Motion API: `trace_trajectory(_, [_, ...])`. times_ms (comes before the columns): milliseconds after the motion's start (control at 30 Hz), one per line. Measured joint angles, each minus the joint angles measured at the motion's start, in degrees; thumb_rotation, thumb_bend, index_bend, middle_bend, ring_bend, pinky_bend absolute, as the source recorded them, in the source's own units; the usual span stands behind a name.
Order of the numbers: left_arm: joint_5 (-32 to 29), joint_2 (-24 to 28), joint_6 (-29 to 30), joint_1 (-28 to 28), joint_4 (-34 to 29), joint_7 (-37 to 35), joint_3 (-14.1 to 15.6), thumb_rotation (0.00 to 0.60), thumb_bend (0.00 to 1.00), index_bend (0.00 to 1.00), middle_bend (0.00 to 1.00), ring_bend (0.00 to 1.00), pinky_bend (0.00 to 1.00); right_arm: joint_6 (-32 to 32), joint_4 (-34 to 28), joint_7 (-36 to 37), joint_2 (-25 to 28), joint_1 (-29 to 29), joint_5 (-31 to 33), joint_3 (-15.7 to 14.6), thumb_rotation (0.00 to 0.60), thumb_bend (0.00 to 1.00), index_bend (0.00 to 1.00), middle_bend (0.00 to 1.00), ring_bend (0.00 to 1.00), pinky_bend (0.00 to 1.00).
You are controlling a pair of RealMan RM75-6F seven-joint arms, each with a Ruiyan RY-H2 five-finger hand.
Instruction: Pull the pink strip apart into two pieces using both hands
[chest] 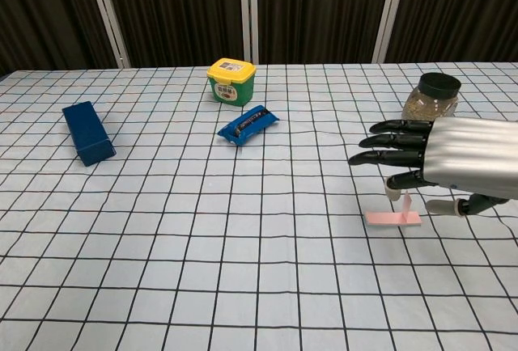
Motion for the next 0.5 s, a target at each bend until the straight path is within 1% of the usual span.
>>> trace_trajectory(167, [-0.04, -0.02, -0.01, -0.01, 0.10, 0.00, -0.02, 0.600, 0.00, 0.00, 0.00, 0.00, 0.00, 0.24, 3.26, 1.45, -1.75, 0.05, 1.06, -0.51, 0.600, 0.29, 0.47, 0.05, 0.00, 0.00])
trace_trajectory(333, [-0.10, -0.05, -0.07, -0.06, 0.07, 0.03, -0.06, 0.600, 0.00, 0.00, 0.00, 0.00, 0.00, 0.93, 5.28, 2.90, -3.12, 0.04, 1.89, -1.04, 0.600, 0.29, 0.52, 0.06, 0.00, 0.00])
trace_trajectory(500, [-0.19, -0.02, -0.23, -0.08, 0.05, -0.01, -0.02, 0.600, 0.00, 0.00, 0.00, 0.00, 0.00, 2.08, 6.96, 4.16, -4.24, -0.08, 2.55, -1.49, 0.600, 0.29, 0.56, 0.07, 0.00, 0.00])
